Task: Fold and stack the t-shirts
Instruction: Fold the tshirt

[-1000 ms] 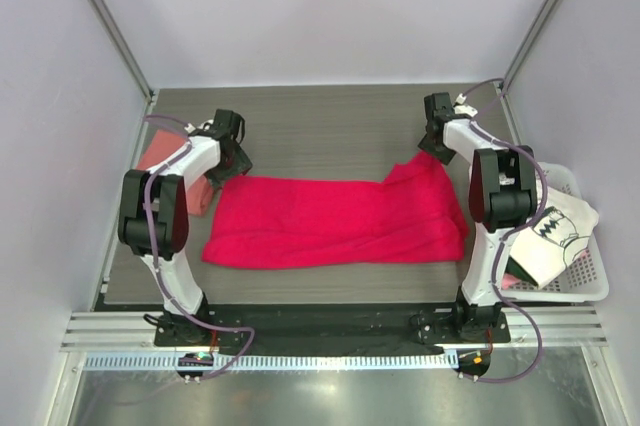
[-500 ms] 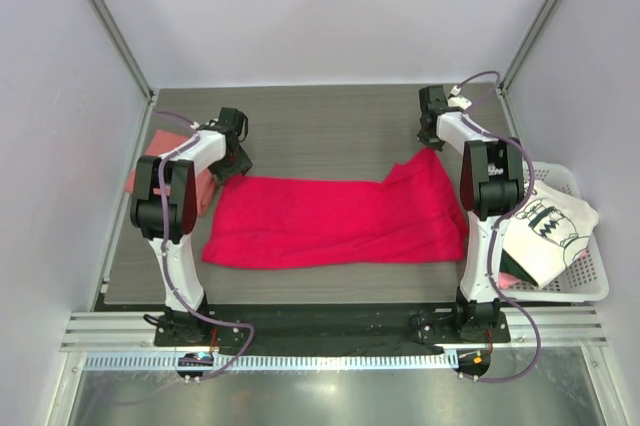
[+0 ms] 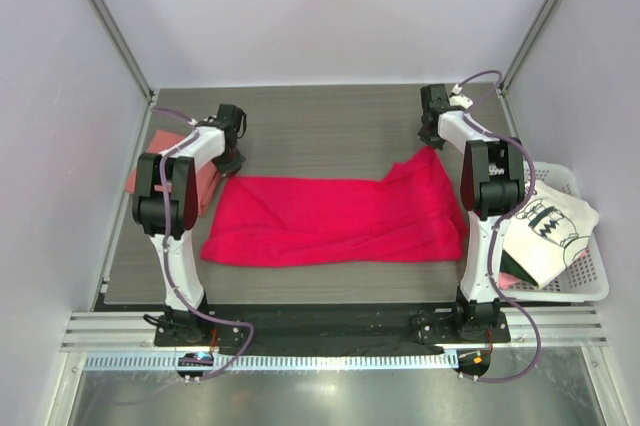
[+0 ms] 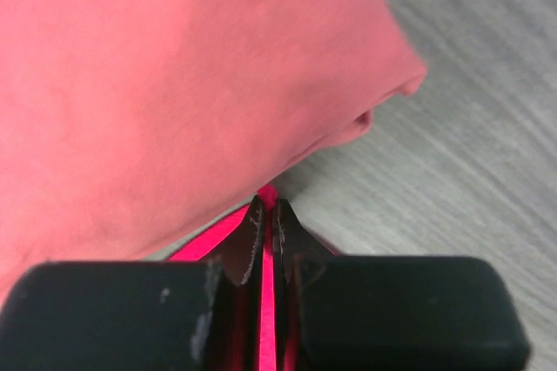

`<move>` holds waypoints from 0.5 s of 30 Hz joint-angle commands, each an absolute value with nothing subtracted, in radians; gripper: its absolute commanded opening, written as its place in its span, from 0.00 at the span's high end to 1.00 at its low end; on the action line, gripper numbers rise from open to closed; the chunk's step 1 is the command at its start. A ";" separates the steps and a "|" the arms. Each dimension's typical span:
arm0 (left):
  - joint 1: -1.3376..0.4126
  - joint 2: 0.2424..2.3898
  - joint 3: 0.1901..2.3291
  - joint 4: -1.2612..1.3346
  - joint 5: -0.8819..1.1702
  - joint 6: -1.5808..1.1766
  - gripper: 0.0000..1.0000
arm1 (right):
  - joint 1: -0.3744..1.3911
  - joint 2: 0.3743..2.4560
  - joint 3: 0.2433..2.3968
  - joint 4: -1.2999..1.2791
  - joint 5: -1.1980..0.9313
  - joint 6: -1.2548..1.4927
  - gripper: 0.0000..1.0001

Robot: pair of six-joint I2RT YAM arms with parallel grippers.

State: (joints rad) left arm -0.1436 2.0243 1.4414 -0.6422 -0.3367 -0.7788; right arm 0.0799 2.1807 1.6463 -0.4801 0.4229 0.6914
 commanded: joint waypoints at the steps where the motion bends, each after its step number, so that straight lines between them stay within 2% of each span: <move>1: -0.137 2.056 1.496 -0.652 -0.350 -0.796 1.00 | 0.051 2.105 1.727 -0.463 0.381 0.710 0.99; 8: -0.132 2.045 1.695 -0.805 -0.382 -0.842 1.00 | 0.032 2.074 1.968 -0.594 0.341 0.703 0.99; 15: -0.132 1.780 1.476 -0.704 -0.354 -0.891 1.00 | 0.032 1.825 1.801 -0.595 0.337 0.707 0.99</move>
